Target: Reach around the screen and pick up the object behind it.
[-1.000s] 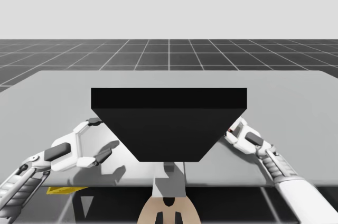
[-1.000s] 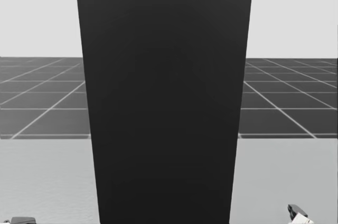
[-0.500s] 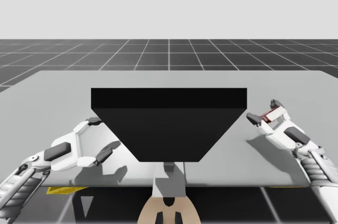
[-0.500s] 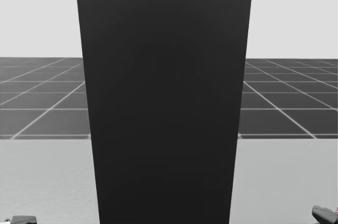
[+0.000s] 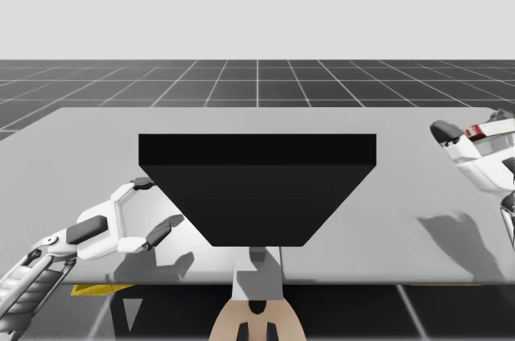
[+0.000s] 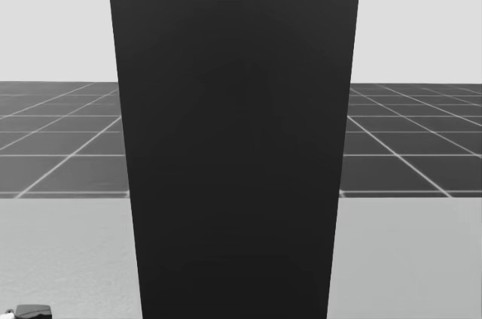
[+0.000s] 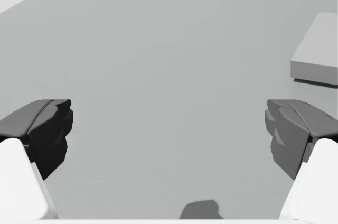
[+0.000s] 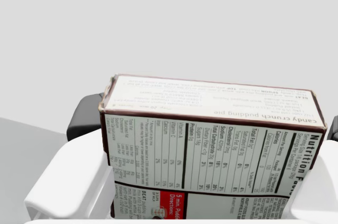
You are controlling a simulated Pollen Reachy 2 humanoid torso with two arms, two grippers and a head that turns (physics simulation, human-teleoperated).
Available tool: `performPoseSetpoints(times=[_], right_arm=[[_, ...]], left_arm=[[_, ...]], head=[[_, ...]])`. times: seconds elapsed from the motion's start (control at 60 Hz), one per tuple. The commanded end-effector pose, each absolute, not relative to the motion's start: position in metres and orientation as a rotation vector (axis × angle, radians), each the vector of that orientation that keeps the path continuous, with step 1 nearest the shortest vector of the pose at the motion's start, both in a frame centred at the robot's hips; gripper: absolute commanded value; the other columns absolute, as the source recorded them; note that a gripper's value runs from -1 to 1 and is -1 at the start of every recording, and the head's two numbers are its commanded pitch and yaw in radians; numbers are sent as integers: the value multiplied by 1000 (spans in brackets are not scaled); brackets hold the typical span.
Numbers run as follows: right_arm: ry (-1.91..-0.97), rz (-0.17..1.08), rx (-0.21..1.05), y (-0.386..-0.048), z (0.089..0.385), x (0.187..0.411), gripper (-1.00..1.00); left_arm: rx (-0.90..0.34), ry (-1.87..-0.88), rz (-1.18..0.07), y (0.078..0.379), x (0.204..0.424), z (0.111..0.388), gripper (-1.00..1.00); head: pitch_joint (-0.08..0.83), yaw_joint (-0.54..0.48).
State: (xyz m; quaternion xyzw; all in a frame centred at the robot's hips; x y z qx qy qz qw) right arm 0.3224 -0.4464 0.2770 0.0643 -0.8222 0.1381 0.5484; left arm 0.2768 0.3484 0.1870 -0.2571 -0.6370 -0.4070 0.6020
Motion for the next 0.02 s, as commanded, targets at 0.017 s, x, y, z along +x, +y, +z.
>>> performPoseSetpoints(times=[0.017], right_arm=[[-2069, 277, 33, -454, 334, 321, 1000]], left_arm=[[-592, -1477, -942, 348, 278, 188, -1000]], head=[[134, -16]])
